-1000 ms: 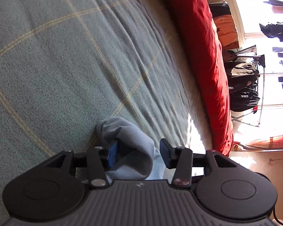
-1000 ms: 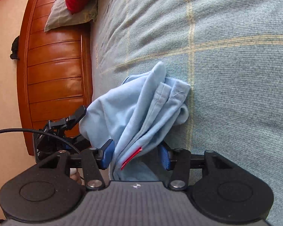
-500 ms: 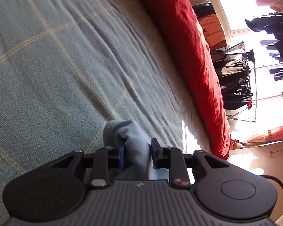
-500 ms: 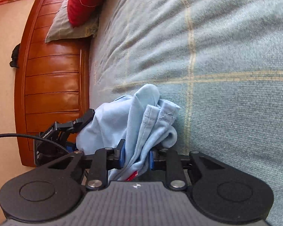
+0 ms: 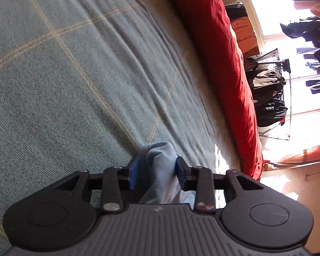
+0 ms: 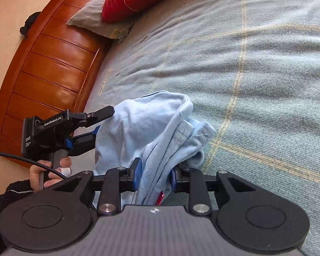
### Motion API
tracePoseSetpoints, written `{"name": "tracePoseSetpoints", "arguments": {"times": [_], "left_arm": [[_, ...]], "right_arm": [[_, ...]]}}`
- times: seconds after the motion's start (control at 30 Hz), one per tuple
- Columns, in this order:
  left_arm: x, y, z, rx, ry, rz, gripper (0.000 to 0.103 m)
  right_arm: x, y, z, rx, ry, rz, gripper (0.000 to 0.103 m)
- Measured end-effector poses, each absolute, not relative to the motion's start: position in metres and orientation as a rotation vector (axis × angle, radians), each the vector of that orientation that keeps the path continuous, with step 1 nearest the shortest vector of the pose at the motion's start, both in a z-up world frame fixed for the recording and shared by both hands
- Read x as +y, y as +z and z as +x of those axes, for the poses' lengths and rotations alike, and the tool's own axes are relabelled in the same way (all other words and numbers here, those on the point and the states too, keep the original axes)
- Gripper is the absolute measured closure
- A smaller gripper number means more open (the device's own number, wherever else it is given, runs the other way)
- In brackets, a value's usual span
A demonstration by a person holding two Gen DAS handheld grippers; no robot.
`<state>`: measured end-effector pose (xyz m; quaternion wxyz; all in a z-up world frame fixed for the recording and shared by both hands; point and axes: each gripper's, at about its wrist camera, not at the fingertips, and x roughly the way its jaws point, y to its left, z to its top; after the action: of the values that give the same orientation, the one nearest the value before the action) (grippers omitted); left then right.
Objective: Fold clothes
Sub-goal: 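Lift the held shirt edge with both grippers and fold it over, then lower the folded shirt onto the bed and open both grippers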
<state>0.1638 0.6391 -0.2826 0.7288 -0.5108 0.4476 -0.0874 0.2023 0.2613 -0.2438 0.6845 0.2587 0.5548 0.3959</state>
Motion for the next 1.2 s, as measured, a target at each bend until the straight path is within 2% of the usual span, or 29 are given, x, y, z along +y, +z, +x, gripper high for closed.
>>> {"name": "tracePoseSetpoints", "arguments": {"times": [0.23, 0.3, 0.47, 0.57, 0.73, 1.0, 1.2], "left_arm": [[0.636, -0.309, 0.193, 1.025, -0.224, -1.300, 0.053], [0.627, -0.300, 0.203, 1.013, -0.253, -1.241, 0.055], [0.619, -0.269, 0.200, 0.851, -0.396, -1.130, 0.055], [0.631, -0.259, 0.194, 0.813, -0.262, -1.052, 0.055], [0.642, -0.242, 0.176, 0.832, -0.072, -0.921, 0.055], [0.601, -0.196, 0.140, 0.871, -0.196, -0.655, 0.055], [0.578, -0.217, 0.186, 0.919, -0.303, -0.745, 0.054]], "right_arm": [[0.262, -0.254, 0.203, 1.272, 0.874, 0.631, 0.065], [0.263, -0.255, 0.206, 1.264, 0.857, 0.656, 0.065], [0.269, -0.235, 0.202, 1.169, 0.909, 0.581, 0.065], [0.270, -0.228, 0.198, 1.127, 0.892, 0.491, 0.065], [0.260, -0.231, 0.199, 1.152, 0.751, 0.471, 0.065], [0.236, -0.213, 0.193, 1.130, 0.735, 0.476, 0.062], [0.227, -0.201, 0.184, 1.119, 0.742, 0.439, 0.062]]}}
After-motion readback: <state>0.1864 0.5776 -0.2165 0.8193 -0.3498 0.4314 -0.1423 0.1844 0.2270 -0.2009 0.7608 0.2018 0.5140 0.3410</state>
